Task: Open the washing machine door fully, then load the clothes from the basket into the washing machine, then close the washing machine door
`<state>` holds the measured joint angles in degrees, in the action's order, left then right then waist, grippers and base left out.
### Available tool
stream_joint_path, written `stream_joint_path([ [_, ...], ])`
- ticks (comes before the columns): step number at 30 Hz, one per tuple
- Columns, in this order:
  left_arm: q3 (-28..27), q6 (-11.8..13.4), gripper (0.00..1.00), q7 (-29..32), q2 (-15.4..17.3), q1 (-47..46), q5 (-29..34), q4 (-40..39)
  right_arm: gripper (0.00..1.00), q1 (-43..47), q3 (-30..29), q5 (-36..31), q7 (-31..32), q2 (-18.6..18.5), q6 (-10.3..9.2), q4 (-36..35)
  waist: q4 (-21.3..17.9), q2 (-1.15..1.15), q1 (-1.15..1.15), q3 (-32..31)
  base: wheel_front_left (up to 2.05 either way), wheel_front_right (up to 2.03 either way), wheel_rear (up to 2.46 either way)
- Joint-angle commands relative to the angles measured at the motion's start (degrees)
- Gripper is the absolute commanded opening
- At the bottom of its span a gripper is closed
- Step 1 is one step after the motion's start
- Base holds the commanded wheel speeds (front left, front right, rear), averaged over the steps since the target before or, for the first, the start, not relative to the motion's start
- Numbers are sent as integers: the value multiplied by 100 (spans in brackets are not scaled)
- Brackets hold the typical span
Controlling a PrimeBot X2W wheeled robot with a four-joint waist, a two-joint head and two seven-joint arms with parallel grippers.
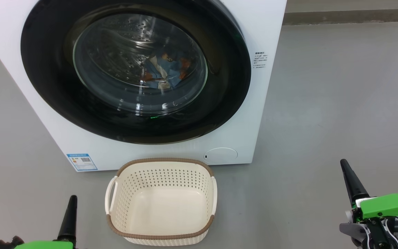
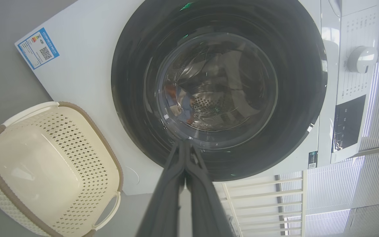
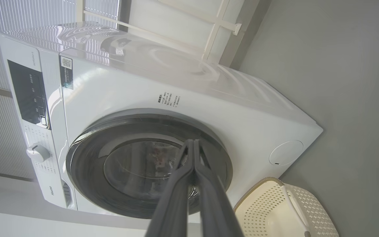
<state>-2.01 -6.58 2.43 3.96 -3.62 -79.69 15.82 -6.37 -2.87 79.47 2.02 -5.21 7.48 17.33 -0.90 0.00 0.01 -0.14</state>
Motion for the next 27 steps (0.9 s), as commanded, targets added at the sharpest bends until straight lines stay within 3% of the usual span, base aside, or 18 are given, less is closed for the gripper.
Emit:
stream_joint_path([
  [1, -184, -40, 0, 43, 26, -232, -122, -130, 0, -91, 12, 148, 42, -4, 4, -191, 5, 0, 0, 1, 0, 0, 0],
  [27, -462, -91, 0, 412, -108, -301, -1239, -130, 0, -20, -348, 1284, 432, 215, 1, -298, 90, 0, -1, 16, 0, 0, 0],
])
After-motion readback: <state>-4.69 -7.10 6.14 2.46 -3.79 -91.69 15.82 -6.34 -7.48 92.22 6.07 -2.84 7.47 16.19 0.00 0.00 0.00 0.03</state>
